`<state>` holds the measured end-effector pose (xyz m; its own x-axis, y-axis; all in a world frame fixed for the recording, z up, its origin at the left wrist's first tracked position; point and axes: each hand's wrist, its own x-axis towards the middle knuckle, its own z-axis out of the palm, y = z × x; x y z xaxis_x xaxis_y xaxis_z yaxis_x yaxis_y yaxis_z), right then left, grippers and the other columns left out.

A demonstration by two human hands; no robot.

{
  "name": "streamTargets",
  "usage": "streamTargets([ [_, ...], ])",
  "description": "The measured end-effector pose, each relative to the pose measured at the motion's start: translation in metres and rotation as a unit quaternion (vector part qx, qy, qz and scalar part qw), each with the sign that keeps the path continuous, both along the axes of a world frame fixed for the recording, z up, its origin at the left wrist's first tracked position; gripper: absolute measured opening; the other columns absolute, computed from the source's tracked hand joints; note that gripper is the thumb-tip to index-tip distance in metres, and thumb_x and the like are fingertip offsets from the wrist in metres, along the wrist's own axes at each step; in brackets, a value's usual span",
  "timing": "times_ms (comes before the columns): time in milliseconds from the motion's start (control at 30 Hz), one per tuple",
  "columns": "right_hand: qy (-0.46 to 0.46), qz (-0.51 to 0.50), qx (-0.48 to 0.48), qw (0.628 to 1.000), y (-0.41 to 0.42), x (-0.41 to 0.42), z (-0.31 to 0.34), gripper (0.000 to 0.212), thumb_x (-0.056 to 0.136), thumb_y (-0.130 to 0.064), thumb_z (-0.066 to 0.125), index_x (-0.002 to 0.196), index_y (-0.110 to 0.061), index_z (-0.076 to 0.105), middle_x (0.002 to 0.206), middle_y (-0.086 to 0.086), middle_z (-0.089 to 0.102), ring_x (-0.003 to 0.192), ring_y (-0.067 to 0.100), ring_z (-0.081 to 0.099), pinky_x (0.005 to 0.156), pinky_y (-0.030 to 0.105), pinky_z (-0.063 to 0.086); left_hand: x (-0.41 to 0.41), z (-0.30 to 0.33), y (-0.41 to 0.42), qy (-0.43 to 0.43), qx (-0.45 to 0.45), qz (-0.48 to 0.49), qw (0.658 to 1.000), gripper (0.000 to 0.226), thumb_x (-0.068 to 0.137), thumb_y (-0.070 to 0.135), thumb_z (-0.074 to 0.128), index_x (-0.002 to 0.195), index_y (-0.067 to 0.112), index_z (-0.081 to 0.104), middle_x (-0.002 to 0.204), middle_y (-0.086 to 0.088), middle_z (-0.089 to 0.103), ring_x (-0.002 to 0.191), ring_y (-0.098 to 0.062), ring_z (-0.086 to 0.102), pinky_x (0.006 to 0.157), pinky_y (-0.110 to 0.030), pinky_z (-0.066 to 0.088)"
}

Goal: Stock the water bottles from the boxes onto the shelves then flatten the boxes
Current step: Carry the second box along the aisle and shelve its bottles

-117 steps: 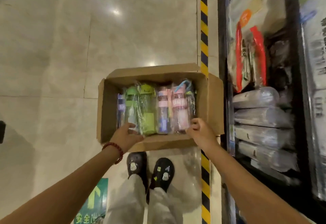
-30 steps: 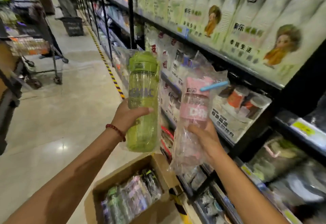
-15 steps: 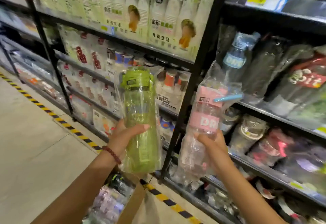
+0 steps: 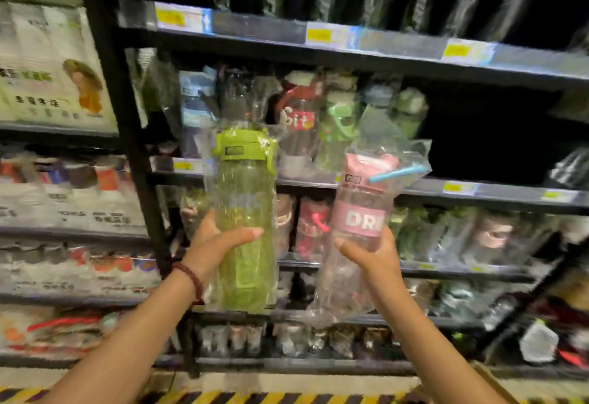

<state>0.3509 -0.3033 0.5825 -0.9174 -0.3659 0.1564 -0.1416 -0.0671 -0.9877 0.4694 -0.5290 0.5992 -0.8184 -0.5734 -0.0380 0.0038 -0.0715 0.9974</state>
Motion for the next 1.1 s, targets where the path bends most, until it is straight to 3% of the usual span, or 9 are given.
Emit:
streamTargets([
  [67, 0.019, -0.044, 0.021, 0.999, 0.041, -0.022, 0.004, 0.089, 0.046, -0.052, 0.088, 0.122, -0.025, 0.049, 0.114, -0.002, 0.064, 0.102, 0.011, 0.063, 0.082, 0.031, 0.051, -0.038, 0.004, 0.041, 0.008, -0.013, -0.006, 1.000, 0.049, 0.067, 0.019, 0.084, 0.100, 0.025, 0.048, 0.093, 0.008, 0.061, 0.081, 0.004, 0.061, 0.087, -0.019, 0.048],
  [167, 0.033, -0.102, 0.029, 0.994, 0.103, -0.051, 0.005, 0.085, 0.041, -0.051, 0.084, 0.115, -0.026, 0.051, 0.110, 0.000, 0.065, 0.099, 0.013, 0.064, 0.082, 0.033, 0.052, -0.086, 0.009, 0.108, 0.000, -0.034, -0.053, 0.998, 0.043, 0.071, 0.002, 0.078, 0.089, 0.026, 0.046, 0.063, 0.025, 0.062, 0.058, 0.014, 0.058, 0.056, -0.007, 0.044],
  [300, 0.024, -0.139, 0.030, 0.990, 0.178, -0.081, 0.001, 0.087, 0.047, -0.046, 0.083, 0.123, -0.022, 0.049, 0.114, -0.001, 0.064, 0.101, 0.011, 0.064, 0.086, 0.033, 0.052, -0.143, -0.002, 0.168, 0.029, -0.012, -0.131, 0.991, 0.110, 0.023, 0.048, 0.092, 0.119, 0.012, 0.054, 0.101, -0.005, 0.071, 0.096, -0.022, 0.068, 0.087, -0.040, 0.053],
  [367, 0.018, -0.155, 0.035, 0.987, 0.207, -0.094, 0.000, 0.091, 0.045, -0.050, 0.083, 0.125, -0.023, 0.048, 0.117, 0.001, 0.063, 0.104, 0.015, 0.063, 0.088, 0.038, 0.053, -0.165, 0.000, 0.195, 0.029, -0.017, -0.156, 0.987, 0.106, 0.019, 0.045, 0.092, 0.114, 0.012, 0.056, 0.095, -0.003, 0.073, 0.089, -0.018, 0.069, 0.081, -0.037, 0.056],
  [500, 0.008, -0.173, 0.035, 0.984, 0.242, -0.118, -0.001, 0.091, 0.046, -0.043, 0.083, 0.125, -0.018, 0.047, 0.114, 0.003, 0.063, 0.101, 0.017, 0.064, 0.083, 0.034, 0.053, -0.204, 0.011, 0.230, 0.049, -0.038, -0.190, 0.980, 0.055, 0.045, 0.013, 0.087, 0.091, 0.021, 0.057, 0.067, 0.017, 0.071, 0.062, 0.002, 0.066, 0.054, -0.013, 0.051],
  [633, 0.000, -0.156, 0.027, 0.987, 0.246, -0.151, 0.001, 0.079, 0.054, -0.033, 0.080, 0.124, -0.020, 0.046, 0.112, -0.001, 0.062, 0.100, 0.014, 0.063, 0.079, 0.029, 0.052, -0.231, 0.020, 0.237, 0.056, -0.039, -0.178, 0.982, 0.068, 0.033, 0.035, 0.082, 0.096, 0.023, 0.060, 0.081, 0.009, 0.073, 0.076, -0.006, 0.070, 0.063, -0.021, 0.053],
  [767, -0.015, -0.127, 0.027, 0.991, 0.221, -0.181, 0.000, 0.077, 0.053, -0.035, 0.080, 0.121, -0.022, 0.047, 0.111, -0.001, 0.062, 0.100, 0.016, 0.063, 0.081, 0.033, 0.053, -0.255, 0.021, 0.223, 0.051, -0.054, -0.154, 0.985, 0.057, 0.044, 0.027, 0.083, 0.095, 0.025, 0.059, 0.081, 0.009, 0.072, 0.073, -0.001, 0.069, 0.060, -0.015, 0.051],
  [967, 0.003, -0.087, 0.022, 0.996, 0.174, -0.225, 0.014, 0.064, 0.064, -0.025, 0.085, 0.115, -0.027, 0.047, 0.109, -0.006, 0.062, 0.095, 0.004, 0.063, 0.078, 0.023, 0.050, -0.290, 0.027, 0.185, 0.054, 0.004, -0.115, 0.992, 0.108, 0.016, 0.056, 0.089, 0.113, 0.018, 0.057, 0.104, -0.007, 0.070, 0.095, -0.023, 0.067, 0.086, -0.043, 0.053],
  [1100, 0.012, -0.079, 0.014, 0.997, 0.152, -0.254, 0.029, 0.072, 0.051, -0.043, 0.082, 0.114, -0.029, 0.051, 0.111, -0.003, 0.066, 0.100, 0.010, 0.064, 0.089, 0.036, 0.052, -0.318, 0.035, 0.168, 0.074, 0.011, -0.096, 0.993, 0.111, 0.022, 0.056, 0.090, 0.119, 0.015, 0.056, 0.109, -0.011, 0.068, 0.102, -0.031, 0.064, 0.093, -0.056, 0.047],
])
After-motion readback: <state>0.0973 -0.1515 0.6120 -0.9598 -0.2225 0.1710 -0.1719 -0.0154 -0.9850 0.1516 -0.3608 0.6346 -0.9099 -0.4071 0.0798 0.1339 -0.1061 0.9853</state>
